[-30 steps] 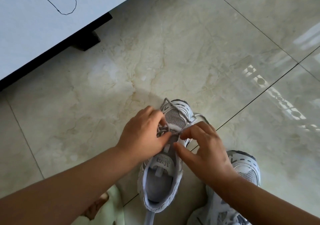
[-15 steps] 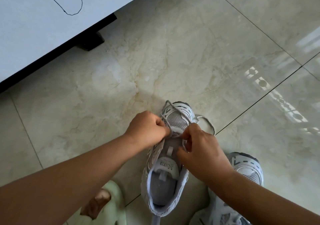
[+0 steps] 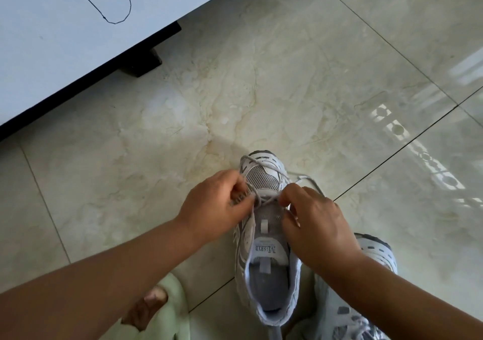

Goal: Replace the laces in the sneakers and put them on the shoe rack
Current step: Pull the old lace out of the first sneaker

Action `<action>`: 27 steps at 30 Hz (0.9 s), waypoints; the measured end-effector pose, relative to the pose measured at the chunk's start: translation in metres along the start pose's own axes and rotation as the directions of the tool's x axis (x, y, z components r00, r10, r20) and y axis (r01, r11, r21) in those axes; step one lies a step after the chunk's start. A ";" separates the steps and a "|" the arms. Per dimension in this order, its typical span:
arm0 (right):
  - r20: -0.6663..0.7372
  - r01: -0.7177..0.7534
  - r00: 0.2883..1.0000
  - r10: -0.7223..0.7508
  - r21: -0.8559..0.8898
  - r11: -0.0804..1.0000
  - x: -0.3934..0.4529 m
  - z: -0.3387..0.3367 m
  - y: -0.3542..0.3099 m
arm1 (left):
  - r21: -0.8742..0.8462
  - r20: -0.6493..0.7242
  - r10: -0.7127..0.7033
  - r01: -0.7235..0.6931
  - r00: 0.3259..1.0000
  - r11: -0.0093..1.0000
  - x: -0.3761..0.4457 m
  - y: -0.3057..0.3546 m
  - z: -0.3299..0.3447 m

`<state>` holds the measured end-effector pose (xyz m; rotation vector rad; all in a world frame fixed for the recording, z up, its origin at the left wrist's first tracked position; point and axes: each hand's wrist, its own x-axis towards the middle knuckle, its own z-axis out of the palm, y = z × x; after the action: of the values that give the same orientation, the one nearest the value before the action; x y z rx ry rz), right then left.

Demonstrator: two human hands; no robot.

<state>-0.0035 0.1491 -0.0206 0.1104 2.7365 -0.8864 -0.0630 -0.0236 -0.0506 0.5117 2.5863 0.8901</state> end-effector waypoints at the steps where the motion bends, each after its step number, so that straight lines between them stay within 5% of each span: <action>1: -0.027 0.026 0.999 -0.026 -0.006 1.000 -0.003 0.003 -0.001 | -0.058 0.015 -0.128 0.129 0.992 0.990 -0.003 0.004 0.003; 4: -0.097 0.069 0.993 -0.067 0.014 0.998 -0.008 0.014 -0.004 | -0.308 0.077 -0.350 0.356 0.934 0.882 -0.005 0.010 0.010; 8: -0.117 0.017 0.993 -0.023 -0.051 0.999 -0.015 0.027 -0.010 | -0.637 0.237 -0.501 0.522 0.833 0.567 -0.004 0.014 0.013; 12: -0.149 -0.100 0.983 0.112 0.083 0.992 -0.015 0.035 -0.015 | -0.656 0.191 -0.456 0.459 0.869 0.599 -0.007 0.015 0.011; 14: -0.141 -0.134 0.979 0.151 0.120 0.984 -0.015 0.038 -0.014 | -0.481 0.021 -0.305 0.277 0.952 0.832 -0.010 0.013 0.011; 15: -0.149 -0.139 0.976 0.158 0.132 0.982 -0.015 0.039 -0.013 | -0.239 -0.097 -0.099 0.073 0.990 0.968 -0.011 0.009 0.011; 17: -0.163 -0.131 0.974 0.157 0.161 0.978 -0.017 0.042 -0.012 | 0.250 -0.130 0.297 -0.259 0.946 0.933 -0.015 -0.006 0.012; 18: -0.177 -0.112 0.974 0.142 0.167 0.980 -0.018 0.043 -0.012 | 0.353 -0.107 0.338 -0.282 0.935 0.892 -0.015 -0.013 0.011; 19: -0.192 -0.090 0.974 0.122 0.167 0.982 -0.019 0.045 -0.012 | 0.390 -0.122 0.305 -0.237 0.945 0.890 -0.017 -0.017 0.010; 21: -0.208 -0.064 0.973 0.096 0.153 0.986 -0.020 0.047 -0.011 | 0.269 -0.153 -0.007 0.048 0.988 0.962 -0.018 -0.010 0.007; 22: -0.211 -0.056 0.974 0.086 0.144 0.988 -0.020 0.048 -0.010 | 0.118 -0.117 -0.220 0.234 0.968 0.965 -0.019 -0.002 0.007; 24: -0.225 -0.035 0.972 0.065 0.139 0.990 -0.020 0.049 -0.010 | -0.302 0.089 -0.533 0.533 0.841 0.790 -0.020 0.011 0.017; 25: -0.239 -0.022 0.970 0.054 0.136 0.991 -0.020 0.050 -0.010 | -0.427 0.149 -0.579 0.581 0.801 0.693 -0.020 0.016 0.021; 27: -0.267 -0.001 0.963 0.035 0.129 0.992 -0.020 0.051 -0.009 | -0.505 0.124 -0.571 0.546 0.812 0.668 -0.021 0.024 0.026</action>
<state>0.0263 0.1127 -0.0496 0.3007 2.9166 -1.1155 -0.0280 -0.0022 -0.0500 -0.4537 2.1625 1.2905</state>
